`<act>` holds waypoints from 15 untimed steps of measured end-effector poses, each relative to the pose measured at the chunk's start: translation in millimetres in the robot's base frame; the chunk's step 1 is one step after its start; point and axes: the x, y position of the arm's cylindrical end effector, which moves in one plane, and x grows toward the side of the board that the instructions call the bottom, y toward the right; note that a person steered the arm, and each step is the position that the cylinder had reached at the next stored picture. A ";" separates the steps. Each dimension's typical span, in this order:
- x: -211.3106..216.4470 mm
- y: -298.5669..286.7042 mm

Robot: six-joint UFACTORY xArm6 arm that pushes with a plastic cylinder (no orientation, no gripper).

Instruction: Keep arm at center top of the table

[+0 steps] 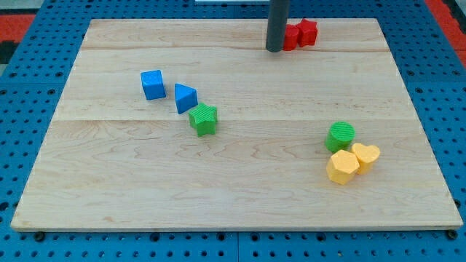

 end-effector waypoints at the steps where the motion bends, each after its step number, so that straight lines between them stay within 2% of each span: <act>1: -6.2 -20.8; 3: -32.8 22.5; 7: -73.8 22.2; 9: -70.4 14.1; 10: -45.7 -32.5; 15: -68.8 -38.9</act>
